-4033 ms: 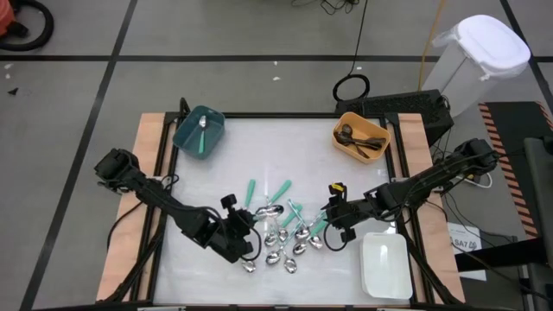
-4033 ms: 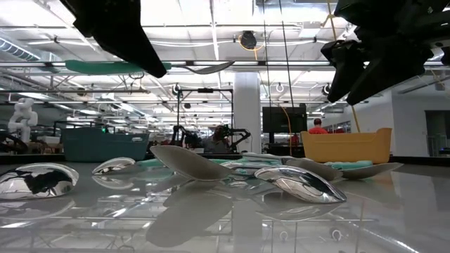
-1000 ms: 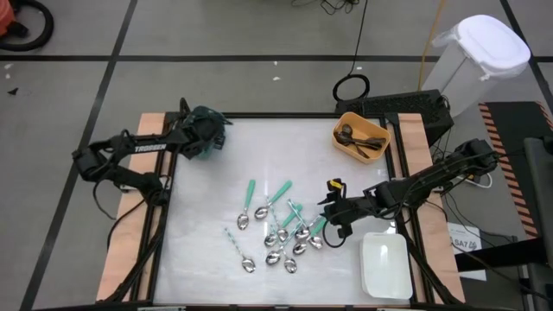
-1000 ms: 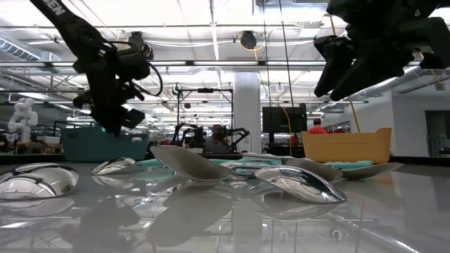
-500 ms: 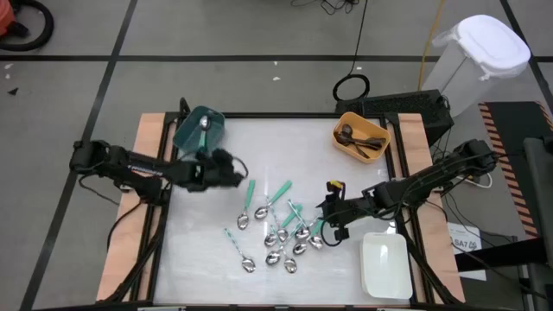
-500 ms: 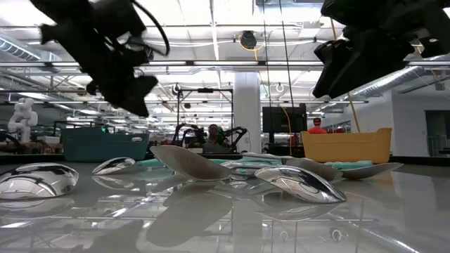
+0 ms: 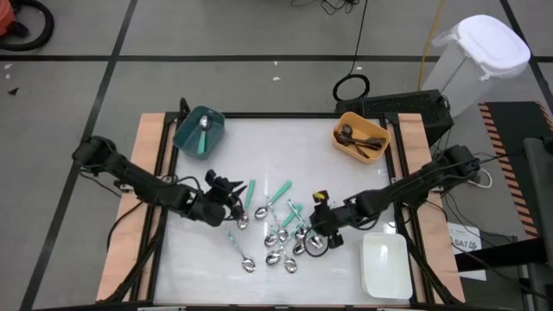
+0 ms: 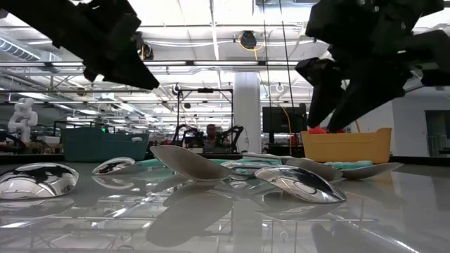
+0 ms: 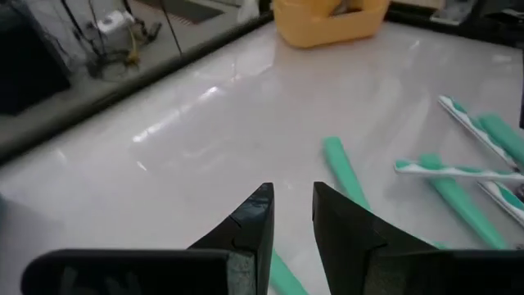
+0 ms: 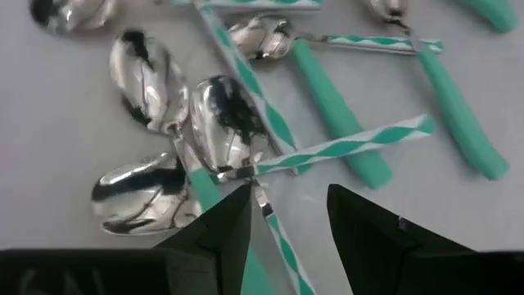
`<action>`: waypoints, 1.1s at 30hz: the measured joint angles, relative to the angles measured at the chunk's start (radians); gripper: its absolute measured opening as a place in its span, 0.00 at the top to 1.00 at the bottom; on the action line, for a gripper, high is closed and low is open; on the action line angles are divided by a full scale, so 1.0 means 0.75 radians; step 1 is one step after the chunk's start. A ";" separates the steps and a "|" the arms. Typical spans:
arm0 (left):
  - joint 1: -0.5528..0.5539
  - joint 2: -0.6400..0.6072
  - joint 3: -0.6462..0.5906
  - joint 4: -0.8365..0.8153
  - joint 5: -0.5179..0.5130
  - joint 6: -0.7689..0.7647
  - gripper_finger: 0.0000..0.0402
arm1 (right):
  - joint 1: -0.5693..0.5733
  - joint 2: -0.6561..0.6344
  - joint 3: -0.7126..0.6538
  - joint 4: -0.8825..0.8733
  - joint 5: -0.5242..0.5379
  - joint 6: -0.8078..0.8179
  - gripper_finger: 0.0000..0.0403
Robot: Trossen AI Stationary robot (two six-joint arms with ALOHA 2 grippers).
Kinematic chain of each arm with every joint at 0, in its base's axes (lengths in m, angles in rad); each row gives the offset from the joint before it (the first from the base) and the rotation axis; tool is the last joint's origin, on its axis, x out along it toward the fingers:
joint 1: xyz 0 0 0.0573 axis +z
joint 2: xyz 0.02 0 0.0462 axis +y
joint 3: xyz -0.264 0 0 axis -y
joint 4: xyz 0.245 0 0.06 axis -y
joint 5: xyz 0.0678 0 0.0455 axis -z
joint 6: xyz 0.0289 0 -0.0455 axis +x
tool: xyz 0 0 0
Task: Sort silverware by color (type)
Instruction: Put the patterned green spoon into the white bin
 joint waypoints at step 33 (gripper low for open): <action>-0.196 0.162 -0.001 0.408 -0.002 0.015 0.78 | -0.117 0.187 0.019 -0.015 -0.210 -0.113 0.61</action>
